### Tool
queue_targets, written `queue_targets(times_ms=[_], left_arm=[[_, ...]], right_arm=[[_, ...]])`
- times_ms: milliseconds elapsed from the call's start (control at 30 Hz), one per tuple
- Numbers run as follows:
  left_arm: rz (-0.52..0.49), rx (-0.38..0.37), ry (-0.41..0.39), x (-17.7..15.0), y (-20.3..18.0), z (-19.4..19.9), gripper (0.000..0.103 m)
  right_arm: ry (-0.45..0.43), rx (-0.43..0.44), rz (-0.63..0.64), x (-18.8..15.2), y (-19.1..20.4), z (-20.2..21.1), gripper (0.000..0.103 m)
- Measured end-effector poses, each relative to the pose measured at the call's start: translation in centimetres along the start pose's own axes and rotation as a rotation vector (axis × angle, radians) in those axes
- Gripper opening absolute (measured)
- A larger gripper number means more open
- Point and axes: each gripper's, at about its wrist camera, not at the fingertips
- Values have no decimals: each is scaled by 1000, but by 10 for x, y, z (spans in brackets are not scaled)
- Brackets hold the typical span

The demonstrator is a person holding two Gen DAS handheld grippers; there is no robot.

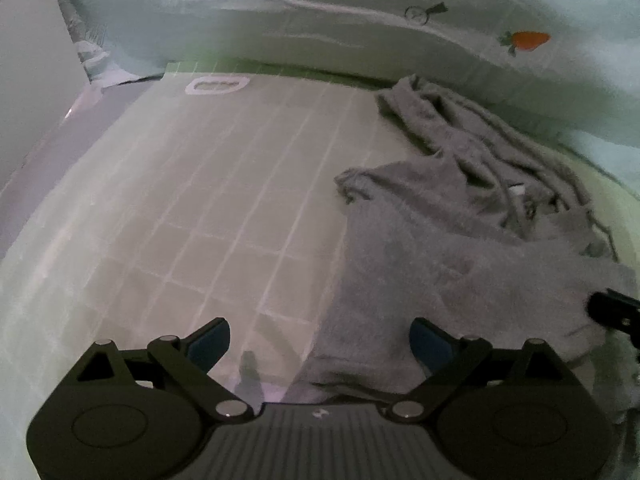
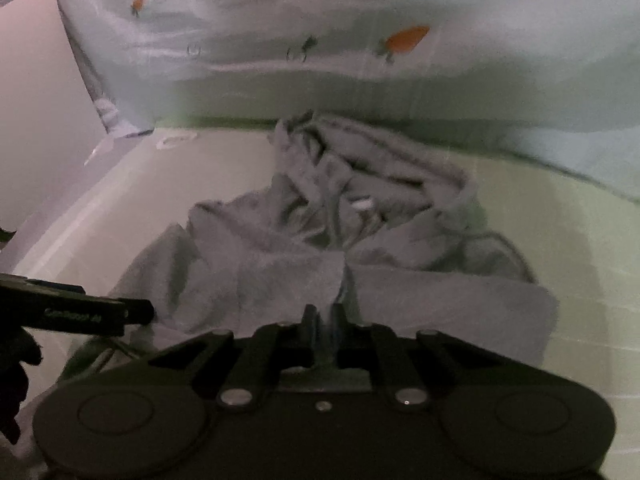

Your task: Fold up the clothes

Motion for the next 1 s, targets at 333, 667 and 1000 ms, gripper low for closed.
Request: queue_targets(times_ms=[333, 667, 1000], left_arm=[[-71, -5, 17, -3, -18, 0, 96], [-61, -2, 35, 9, -14, -7, 97], [-20, -31, -17, 100, -35, -55, 97]], right_arm=[[20, -215, -100, -30, -51, 46, 8], [16, -310, -140, -21, -65, 34, 72], [-31, -366, -94, 52, -98, -37, 88]])
Point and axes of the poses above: each gripper's, at about its wrist camera, not at the fingertips, and z roughly against the way its jaws point, y to its left, x to its top, and after that the axes turned 1 degree about -y, right-handed
